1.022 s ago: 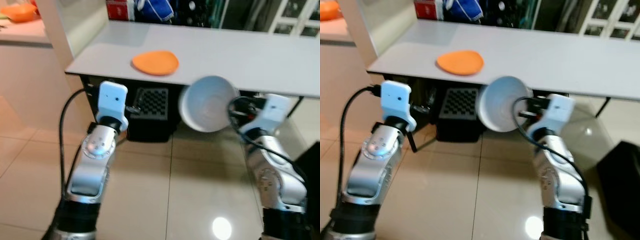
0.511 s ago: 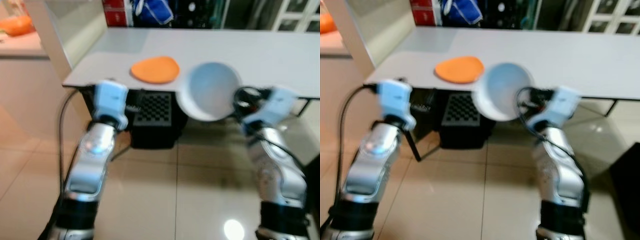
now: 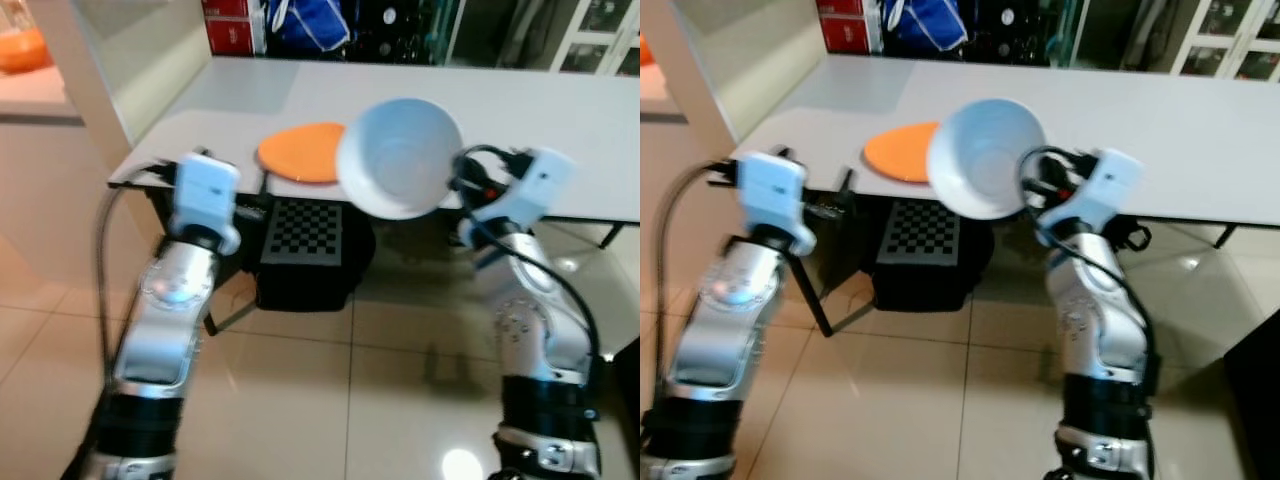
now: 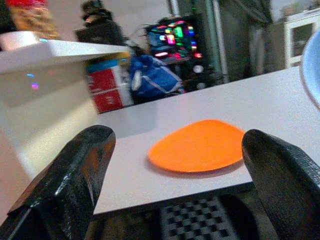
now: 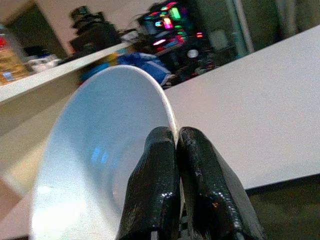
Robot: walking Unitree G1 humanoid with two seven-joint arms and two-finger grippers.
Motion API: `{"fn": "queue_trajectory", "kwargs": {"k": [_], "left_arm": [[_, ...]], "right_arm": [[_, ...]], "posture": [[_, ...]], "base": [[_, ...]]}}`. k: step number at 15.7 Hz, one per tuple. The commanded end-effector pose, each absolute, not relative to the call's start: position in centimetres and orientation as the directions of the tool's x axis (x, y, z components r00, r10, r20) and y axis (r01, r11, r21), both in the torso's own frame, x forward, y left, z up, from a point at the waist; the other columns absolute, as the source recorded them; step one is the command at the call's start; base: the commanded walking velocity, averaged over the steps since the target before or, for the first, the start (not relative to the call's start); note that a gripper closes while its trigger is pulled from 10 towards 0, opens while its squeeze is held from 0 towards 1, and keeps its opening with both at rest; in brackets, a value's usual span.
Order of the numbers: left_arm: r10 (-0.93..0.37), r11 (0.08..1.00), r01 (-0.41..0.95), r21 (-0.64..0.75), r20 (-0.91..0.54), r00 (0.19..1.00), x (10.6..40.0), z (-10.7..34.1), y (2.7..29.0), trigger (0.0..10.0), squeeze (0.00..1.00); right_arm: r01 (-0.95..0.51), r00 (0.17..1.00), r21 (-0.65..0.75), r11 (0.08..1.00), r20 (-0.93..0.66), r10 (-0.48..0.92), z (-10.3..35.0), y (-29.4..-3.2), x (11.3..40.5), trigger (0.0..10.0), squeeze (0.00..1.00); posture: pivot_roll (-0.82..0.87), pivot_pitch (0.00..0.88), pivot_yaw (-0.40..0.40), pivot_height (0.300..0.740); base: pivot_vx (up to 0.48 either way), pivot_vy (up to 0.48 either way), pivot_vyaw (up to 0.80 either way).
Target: Setting the table
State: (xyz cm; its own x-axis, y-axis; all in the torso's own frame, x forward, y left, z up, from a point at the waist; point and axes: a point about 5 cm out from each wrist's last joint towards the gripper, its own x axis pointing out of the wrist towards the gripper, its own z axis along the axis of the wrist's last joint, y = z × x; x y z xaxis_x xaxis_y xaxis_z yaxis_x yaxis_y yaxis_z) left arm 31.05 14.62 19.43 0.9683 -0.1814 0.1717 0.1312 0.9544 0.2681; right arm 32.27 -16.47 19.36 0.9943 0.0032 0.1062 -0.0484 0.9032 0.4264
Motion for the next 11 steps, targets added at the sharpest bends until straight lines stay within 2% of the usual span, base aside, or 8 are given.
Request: {"fn": "queue_trajectory", "kwargs": {"k": [1,6,11], "left_arm": [[-0.16,0.954,0.103,0.28,0.189,0.969,31.3,19.9,15.4,10.0,0.0],[-0.186,0.952,0.129,0.279,0.191,0.964,31.4,20.0,14.6,10.0,0.0],[-0.177,0.953,0.116,0.279,0.207,0.962,31.4,20.3,15.2,10.0,0.0]], "right_arm": [[-0.099,0.983,0.436,0.894,0.18,0.021,21.2,-15.8,32.7,10.0,0.0],[-0.118,0.972,0.586,0.802,0.232,-0.026,22.7,-16.3,34.0,10.0,0.0],[-0.183,0.96,0.609,0.772,0.28,0.007,24.3,-16.4,34.7,10.0,0.0]], "posture": [[-0.03,0.0,0.006,0.74],[-0.01,0.0,0.007,0.74],[0.0,0.0,-0.024,0.74]], "base": [[0.394,0.0,0.0],[0.391,0.0,0.0],[0.385,0.0,0.0]]}}
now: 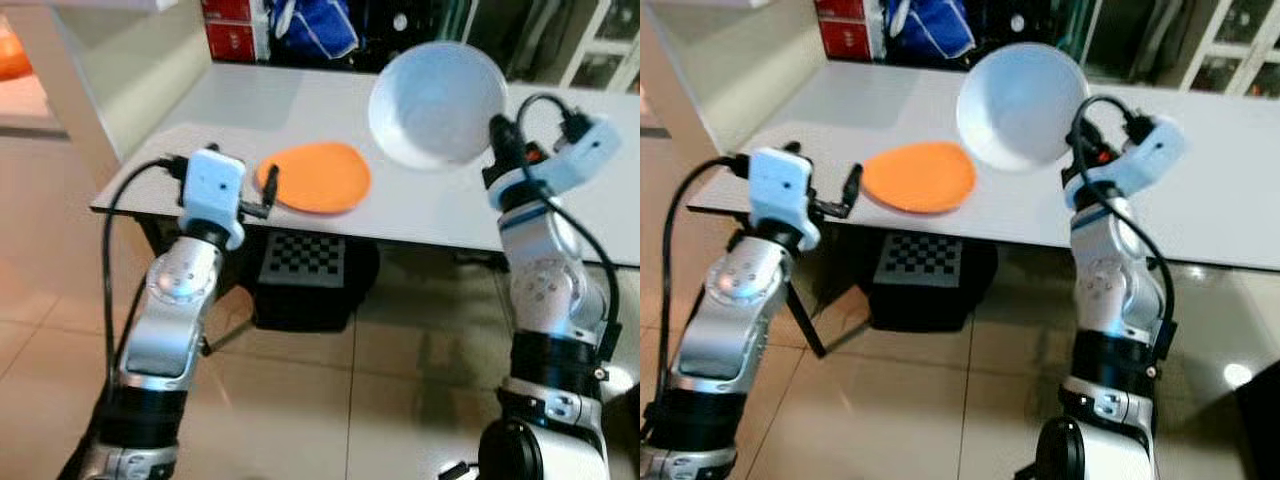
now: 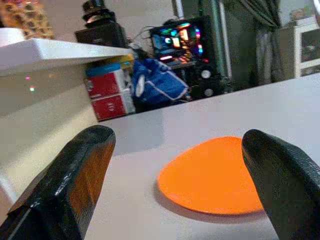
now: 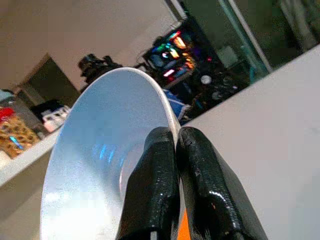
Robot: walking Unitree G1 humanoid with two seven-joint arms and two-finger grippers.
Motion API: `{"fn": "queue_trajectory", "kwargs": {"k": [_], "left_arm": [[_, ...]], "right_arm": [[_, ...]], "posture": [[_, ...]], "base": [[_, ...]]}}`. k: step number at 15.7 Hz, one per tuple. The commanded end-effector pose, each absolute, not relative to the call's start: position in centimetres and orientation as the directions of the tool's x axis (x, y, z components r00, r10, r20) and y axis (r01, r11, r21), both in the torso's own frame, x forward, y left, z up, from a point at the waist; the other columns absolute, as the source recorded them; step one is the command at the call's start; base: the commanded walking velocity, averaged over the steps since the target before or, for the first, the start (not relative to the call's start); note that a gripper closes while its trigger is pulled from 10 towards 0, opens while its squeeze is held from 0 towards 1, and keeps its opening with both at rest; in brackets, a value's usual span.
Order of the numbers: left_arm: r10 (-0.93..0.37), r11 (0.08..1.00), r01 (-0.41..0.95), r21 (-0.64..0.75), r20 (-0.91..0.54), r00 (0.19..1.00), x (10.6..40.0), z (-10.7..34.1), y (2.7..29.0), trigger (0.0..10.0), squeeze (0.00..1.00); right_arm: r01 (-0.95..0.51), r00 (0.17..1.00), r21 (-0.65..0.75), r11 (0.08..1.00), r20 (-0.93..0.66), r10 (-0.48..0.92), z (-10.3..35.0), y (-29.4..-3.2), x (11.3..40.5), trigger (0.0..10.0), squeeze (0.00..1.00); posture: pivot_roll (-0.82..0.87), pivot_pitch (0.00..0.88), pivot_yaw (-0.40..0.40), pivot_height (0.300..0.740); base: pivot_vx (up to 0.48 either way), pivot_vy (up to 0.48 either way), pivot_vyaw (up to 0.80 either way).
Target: Setting the table
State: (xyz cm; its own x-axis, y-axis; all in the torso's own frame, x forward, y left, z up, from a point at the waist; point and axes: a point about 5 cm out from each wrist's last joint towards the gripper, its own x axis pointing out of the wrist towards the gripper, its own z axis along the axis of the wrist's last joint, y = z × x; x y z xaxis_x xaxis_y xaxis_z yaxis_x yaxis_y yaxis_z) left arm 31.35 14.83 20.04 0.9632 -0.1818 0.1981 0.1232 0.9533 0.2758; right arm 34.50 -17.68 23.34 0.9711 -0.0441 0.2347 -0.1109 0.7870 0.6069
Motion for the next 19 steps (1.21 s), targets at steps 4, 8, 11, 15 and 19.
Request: {"fn": "queue_trajectory", "kwargs": {"k": [4,8,11,15,19], "left_arm": [[-0.176,0.95,0.109,0.293,0.212,0.961,31.3,20.4,15.4,10.0,0.0],[-0.174,0.949,0.104,0.297,0.218,0.96,31.4,20.6,15.6,10.0,0.0],[-0.185,0.949,0.117,0.294,0.216,0.959,31.7,20.5,15.2,10.0,0.0],[-0.213,0.945,0.145,0.295,0.211,0.954,31.6,20.2,14.4,10.0,0.0],[-0.222,0.94,0.159,0.303,0.189,0.957,31.0,19.5,14.4,10.0,0.0]], "right_arm": [[-0.214,0.955,0.629,0.747,0.297,0.024,25.0,-16.2,35.4,10.0,0.0],[-0.2,0.96,0.629,0.751,0.278,0.023,24.7,-15.9,35.7,10.0,0.0],[-0.151,0.972,0.615,0.774,0.237,0.001,24.1,-16.2,35.8,10.0,0.0],[-0.114,0.975,0.572,0.812,0.221,-0.018,23.7,-16.8,35.8,10.0,0.0],[-0.053,0.994,0.477,0.877,0.113,-0.002,21.2,-16.9,35.6,10.0,0.0]], "posture": [[0.02,0.0,-0.034,0.74],[0.01,0.0,-0.027,0.74],[-0.01,0.0,-0.009,0.74],[0.0,0.0,-0.014,0.74],[0.01,0.0,-0.031,0.74]], "base": [[0.382,0.0,0.0],[0.383,0.0,0.0],[0.381,0.0,0.0],[0.382,0.0,0.0],[0.381,0.0,0.0]]}}
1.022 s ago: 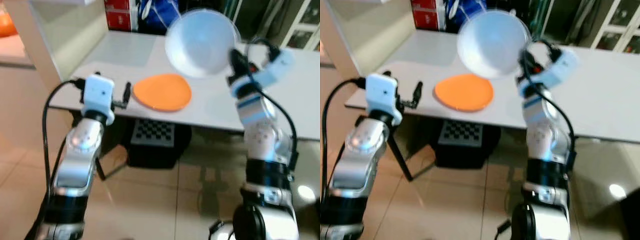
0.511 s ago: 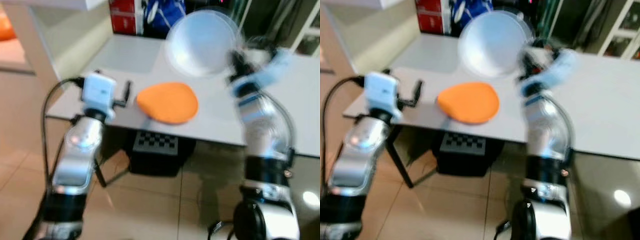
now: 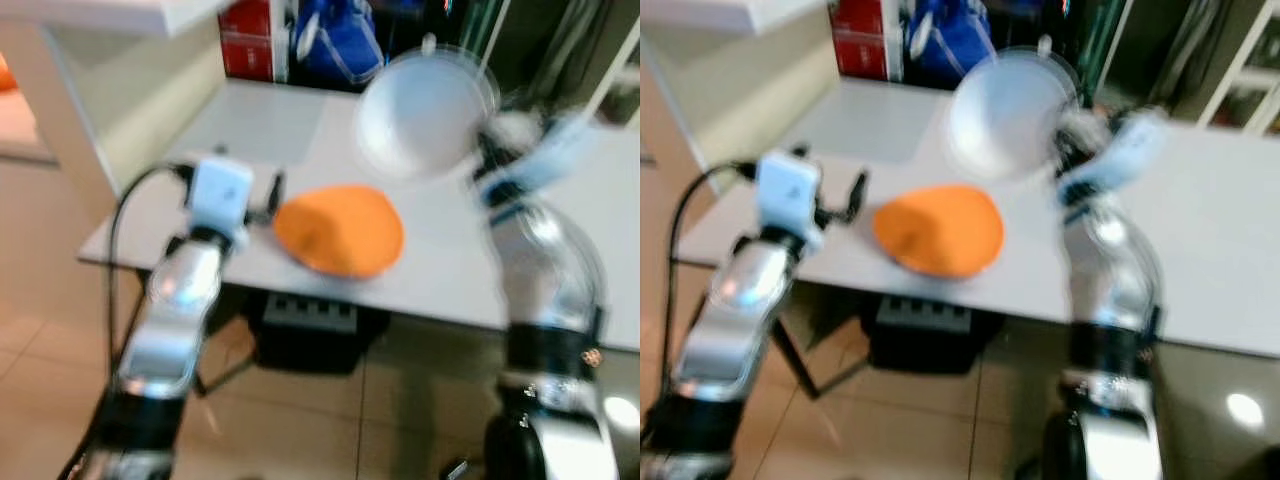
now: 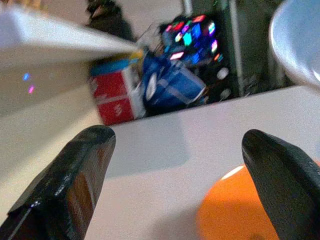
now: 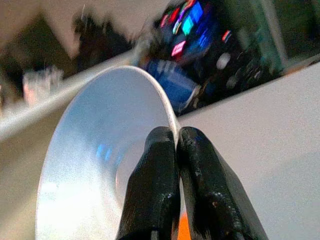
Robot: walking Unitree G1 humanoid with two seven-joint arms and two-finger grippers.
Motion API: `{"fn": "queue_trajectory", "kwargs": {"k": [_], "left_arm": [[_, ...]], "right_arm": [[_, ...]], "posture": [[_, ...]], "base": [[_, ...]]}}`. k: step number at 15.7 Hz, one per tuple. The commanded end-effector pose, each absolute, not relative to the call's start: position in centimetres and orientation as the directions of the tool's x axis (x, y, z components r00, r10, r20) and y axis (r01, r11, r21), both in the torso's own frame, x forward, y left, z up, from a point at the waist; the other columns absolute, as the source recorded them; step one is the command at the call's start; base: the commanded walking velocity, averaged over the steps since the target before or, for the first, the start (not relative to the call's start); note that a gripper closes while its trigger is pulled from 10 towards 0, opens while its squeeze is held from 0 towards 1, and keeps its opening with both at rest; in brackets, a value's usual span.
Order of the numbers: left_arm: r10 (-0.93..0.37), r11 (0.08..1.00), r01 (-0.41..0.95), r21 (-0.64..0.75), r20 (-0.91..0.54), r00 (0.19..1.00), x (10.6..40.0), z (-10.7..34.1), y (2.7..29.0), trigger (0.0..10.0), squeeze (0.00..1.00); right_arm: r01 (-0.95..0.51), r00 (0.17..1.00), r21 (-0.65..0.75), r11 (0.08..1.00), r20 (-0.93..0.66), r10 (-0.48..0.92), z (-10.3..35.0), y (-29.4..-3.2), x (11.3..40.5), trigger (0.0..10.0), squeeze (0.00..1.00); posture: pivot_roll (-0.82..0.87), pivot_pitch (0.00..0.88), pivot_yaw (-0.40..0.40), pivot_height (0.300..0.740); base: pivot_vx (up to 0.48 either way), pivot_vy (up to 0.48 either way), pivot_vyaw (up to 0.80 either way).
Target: Setting the table
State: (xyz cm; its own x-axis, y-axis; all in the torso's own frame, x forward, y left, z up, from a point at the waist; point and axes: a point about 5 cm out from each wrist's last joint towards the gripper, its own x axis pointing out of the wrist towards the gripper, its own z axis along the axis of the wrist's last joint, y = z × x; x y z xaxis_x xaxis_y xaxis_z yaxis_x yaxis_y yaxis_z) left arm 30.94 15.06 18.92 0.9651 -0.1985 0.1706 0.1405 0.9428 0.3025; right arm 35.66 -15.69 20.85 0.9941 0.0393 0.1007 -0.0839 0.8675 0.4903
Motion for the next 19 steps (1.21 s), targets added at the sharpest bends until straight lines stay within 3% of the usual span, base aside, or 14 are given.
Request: {"fn": "queue_trajectory", "kwargs": {"k": [1,5,11,16,19], "left_arm": [[-0.223,0.939,0.16,0.306,0.184,0.957,30.9,19.3,14.4,10.0,0.0],[-0.24,0.931,0.177,0.319,0.173,0.955,30.9,19.0,14.2,10.0,0.0],[-0.235,0.924,0.169,0.343,0.162,0.958,30.7,18.7,14.5,10.0,0.0],[-0.236,0.917,0.175,0.358,0.137,0.962,31.2,18.6,14.9,10.0,0.0],[-0.261,0.901,0.193,0.39,0.128,0.957,31.3,18.6,14.5,10.0,0.0]], "right_arm": [[-0.049,0.994,0.472,0.88,0.108,-0.002,21.1,-17.0,35.6,10.0,0.0],[-0.009,0.999,0.477,0.879,0.035,-0.01,19.4,-17.1,35.2,10.0,0.0],[0.029,1.0,0.507,0.861,-0.019,-0.022,18.2,-18.0,35.6,10.0,0.0],[0.027,1.0,0.561,0.828,-0.005,-0.03,18.6,-18.0,36.1,10.0,0.0],[0.025,0.999,0.647,0.762,0.017,-0.047,19.1,-18.3,36.3,10.0,0.0]], "posture": [[0.0,0.0,-0.031,0.74],[0.0,0.0,-0.04,0.74],[0.0,0.0,-0.049,0.74],[-0.01,0.0,-0.025,0.74],[-0.01,0.0,-0.022,0.74]], "base": [[0.382,0.0,0.0],[0.378,0.0,-0.56],[0.366,0.0,0.0],[0.0,0.0,0.0],[0.0,0.0,0.0]]}}
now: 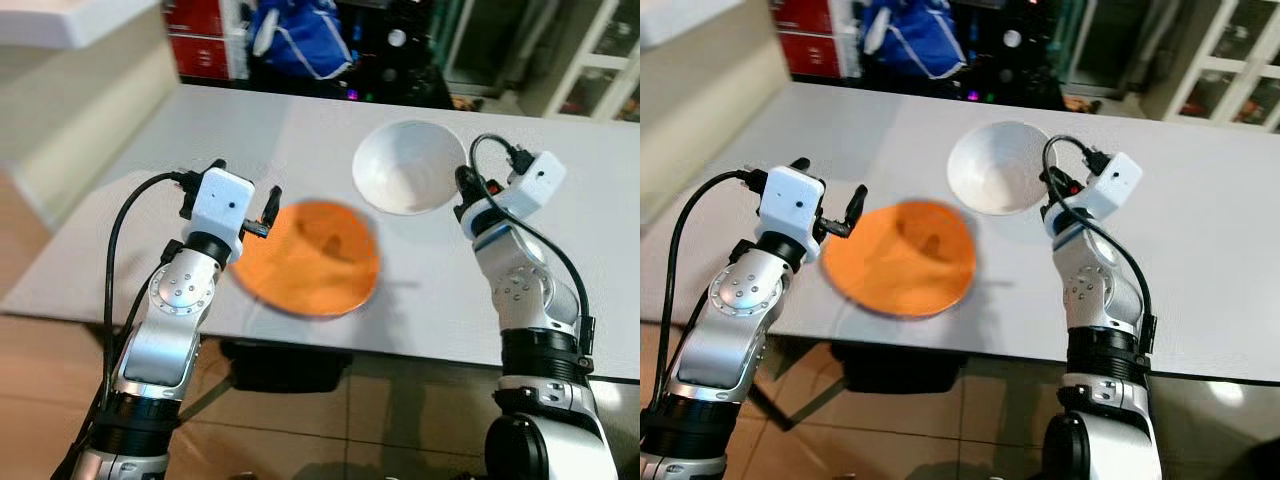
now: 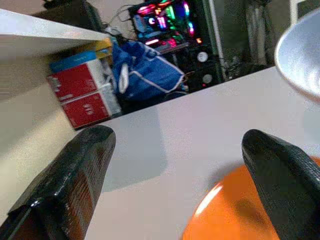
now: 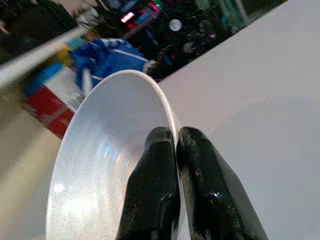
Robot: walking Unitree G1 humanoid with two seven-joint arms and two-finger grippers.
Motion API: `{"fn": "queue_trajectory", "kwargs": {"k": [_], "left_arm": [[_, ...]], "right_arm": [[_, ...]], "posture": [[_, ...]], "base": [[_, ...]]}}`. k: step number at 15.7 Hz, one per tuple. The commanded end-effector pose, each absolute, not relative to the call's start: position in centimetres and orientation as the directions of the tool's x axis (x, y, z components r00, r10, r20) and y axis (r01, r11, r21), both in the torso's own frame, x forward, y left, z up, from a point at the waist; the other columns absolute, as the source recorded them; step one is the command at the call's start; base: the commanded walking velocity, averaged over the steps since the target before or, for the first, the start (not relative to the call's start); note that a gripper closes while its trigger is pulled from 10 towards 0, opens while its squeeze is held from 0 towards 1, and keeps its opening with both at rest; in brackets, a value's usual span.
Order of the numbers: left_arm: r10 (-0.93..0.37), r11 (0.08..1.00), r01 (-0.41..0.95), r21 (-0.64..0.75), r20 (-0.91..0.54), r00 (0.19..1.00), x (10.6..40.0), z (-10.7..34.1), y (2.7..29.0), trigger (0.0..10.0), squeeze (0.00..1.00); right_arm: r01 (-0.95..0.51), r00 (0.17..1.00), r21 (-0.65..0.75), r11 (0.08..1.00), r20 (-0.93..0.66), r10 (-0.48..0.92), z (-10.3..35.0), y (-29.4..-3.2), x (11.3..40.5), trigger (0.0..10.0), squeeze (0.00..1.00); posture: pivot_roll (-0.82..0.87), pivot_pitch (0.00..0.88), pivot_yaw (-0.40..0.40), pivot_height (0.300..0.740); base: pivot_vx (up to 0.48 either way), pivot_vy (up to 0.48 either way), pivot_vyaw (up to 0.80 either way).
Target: Setting the table
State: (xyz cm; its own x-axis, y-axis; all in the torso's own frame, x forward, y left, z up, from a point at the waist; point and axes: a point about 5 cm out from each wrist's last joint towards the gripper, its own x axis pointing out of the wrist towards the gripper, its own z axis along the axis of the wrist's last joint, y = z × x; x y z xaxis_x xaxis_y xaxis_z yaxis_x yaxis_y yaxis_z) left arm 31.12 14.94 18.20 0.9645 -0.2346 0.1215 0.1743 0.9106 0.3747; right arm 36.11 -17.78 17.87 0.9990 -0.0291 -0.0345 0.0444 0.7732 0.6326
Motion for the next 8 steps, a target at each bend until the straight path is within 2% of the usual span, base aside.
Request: {"fn": "queue_trajectory", "kwargs": {"k": [1,4,8], "left_arm": [[-0.258,0.901,0.19,0.39,0.129,0.958,31.4,18.7,14.5,10.0,0.0],[-0.214,0.893,0.152,0.424,0.102,0.972,31.7,18.3,15.4,10.0,0.0],[-0.218,0.882,0.162,0.443,0.078,0.973,31.7,18.3,16.0,10.0,0.0]], "right_arm": [[-0.002,0.997,0.688,0.726,0.055,-0.049,20.0,-18.5,36.5,10.0,0.0],[0.006,0.996,0.621,0.784,0.065,-0.058,20.1,-18.7,36.5,10.0,0.0],[-0.011,0.999,0.578,0.816,0.042,-0.016,18.7,-17.0,35.7,10.0,0.0]], "posture": [[-0.01,0.0,-0.023,0.74],[0.0,0.0,-0.032,0.74],[0.04,0.0,-0.04,0.74]], "base": [[0.0,0.0,0.0],[0.0,0.0,0.0],[0.0,0.0,0.0]]}}
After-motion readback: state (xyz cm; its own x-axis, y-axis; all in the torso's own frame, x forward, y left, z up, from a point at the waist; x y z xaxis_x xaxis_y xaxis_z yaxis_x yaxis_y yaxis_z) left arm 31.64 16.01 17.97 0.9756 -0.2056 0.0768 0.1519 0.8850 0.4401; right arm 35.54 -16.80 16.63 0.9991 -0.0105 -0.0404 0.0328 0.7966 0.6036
